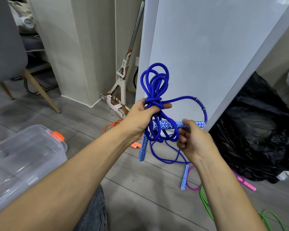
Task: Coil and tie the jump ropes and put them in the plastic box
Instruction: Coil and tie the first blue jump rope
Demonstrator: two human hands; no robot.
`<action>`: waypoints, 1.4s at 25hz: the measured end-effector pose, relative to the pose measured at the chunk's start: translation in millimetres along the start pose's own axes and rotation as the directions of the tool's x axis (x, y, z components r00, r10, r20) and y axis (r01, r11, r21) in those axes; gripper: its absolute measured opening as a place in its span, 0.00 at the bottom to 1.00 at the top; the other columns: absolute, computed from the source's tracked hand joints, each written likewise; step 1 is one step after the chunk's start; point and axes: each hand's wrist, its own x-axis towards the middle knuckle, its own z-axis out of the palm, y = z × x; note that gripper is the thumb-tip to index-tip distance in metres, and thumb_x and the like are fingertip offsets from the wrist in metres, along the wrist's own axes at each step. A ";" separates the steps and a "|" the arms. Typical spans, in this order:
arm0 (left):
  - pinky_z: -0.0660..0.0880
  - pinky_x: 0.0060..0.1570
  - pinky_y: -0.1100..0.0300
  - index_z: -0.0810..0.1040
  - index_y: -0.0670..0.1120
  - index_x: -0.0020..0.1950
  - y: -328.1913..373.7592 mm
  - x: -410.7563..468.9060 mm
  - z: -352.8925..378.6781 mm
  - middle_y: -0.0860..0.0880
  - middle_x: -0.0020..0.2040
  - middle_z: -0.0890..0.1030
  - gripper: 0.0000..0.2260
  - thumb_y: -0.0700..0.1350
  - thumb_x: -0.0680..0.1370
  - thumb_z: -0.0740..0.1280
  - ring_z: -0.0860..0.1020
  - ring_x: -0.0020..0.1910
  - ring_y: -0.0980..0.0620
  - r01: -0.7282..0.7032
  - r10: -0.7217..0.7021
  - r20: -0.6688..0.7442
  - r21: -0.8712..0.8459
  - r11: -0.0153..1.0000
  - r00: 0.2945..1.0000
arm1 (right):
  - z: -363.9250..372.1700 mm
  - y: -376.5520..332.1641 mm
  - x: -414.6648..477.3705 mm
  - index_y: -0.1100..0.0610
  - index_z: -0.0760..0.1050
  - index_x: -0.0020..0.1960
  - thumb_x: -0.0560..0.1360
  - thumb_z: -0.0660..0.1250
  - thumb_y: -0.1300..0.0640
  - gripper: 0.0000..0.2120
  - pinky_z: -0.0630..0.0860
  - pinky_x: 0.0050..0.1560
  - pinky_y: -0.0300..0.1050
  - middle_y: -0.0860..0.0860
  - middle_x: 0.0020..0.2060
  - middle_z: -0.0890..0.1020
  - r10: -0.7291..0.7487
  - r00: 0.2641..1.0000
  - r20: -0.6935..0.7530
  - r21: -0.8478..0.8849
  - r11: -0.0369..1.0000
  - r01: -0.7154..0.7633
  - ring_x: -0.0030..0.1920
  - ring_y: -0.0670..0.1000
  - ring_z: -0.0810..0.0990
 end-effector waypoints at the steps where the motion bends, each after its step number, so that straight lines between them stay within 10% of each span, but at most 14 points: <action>1: 0.80 0.48 0.51 0.70 0.38 0.66 0.7 -0.4 0.5 0.42 0.55 0.85 0.13 0.36 0.81 0.63 0.81 0.44 0.47 0.002 -0.001 0.023 -0.021 1.000 1.000 | -1.8 0.0 0.9 0.58 0.71 0.40 0.78 0.65 0.57 0.10 0.58 0.24 0.39 0.50 0.24 0.73 0.048 0.998 0.037 0.042 0.998 -0.050 0.20 0.46 0.63; 6: 0.77 0.46 0.58 0.68 0.39 0.67 -0.2 -1.1 1.4 0.43 0.57 0.84 0.14 0.35 0.81 0.63 0.81 0.41 0.55 -0.058 0.051 0.084 0.073 0.996 0.995 | -3.7 3.7 -3.2 0.56 0.69 0.37 0.79 0.64 0.56 0.13 0.56 0.24 0.39 0.49 0.24 0.69 0.202 0.948 0.245 0.025 0.976 -0.215 0.20 0.46 0.61; 17: 0.65 0.35 0.59 0.70 0.41 0.65 -3.6 4.9 -2.0 0.46 0.54 0.86 0.13 0.38 0.80 0.64 0.71 0.33 0.54 -0.008 0.013 -0.046 0.113 0.994 0.999 | -5.2 0.3 2.8 0.56 0.75 0.40 0.80 0.67 0.53 0.12 0.66 0.27 0.41 0.51 0.29 0.76 -0.285 0.959 -0.001 -0.224 0.934 0.278 0.25 0.48 0.70; 26: 0.67 0.35 0.62 0.67 0.36 0.69 -4.1 5.9 0.3 0.44 0.56 0.85 0.18 0.38 0.80 0.65 0.70 0.35 0.53 -0.030 0.033 -0.084 0.044 0.999 0.996 | 0.0 6.1 1.9 0.57 0.71 0.39 0.79 0.65 0.57 0.10 0.60 0.26 0.40 0.50 0.24 0.73 0.095 0.994 0.048 -0.018 0.995 -0.094 0.21 0.46 0.64; 31: 0.72 0.52 0.50 0.67 0.38 0.67 -5.3 3.1 3.0 0.42 0.56 0.85 0.14 0.37 0.82 0.63 0.75 0.49 0.45 -0.061 0.062 -0.018 0.047 0.997 0.998 | -4.0 5.4 0.0 0.56 0.68 0.37 0.79 0.64 0.57 0.12 0.57 0.28 0.41 0.50 0.25 0.69 0.205 0.972 0.115 0.037 0.977 -0.211 0.22 0.47 0.61; 35: 0.73 0.41 0.60 0.66 0.36 0.66 -3.7 0.1 5.9 0.42 0.57 0.84 0.14 0.36 0.82 0.62 0.76 0.34 0.53 -0.112 0.110 0.027 0.122 0.986 0.994 | -3.5 3.8 -5.5 0.55 0.66 0.36 0.78 0.64 0.58 0.13 0.54 0.29 0.40 0.49 0.24 0.65 0.290 0.937 0.197 0.053 0.951 -0.305 0.21 0.46 0.58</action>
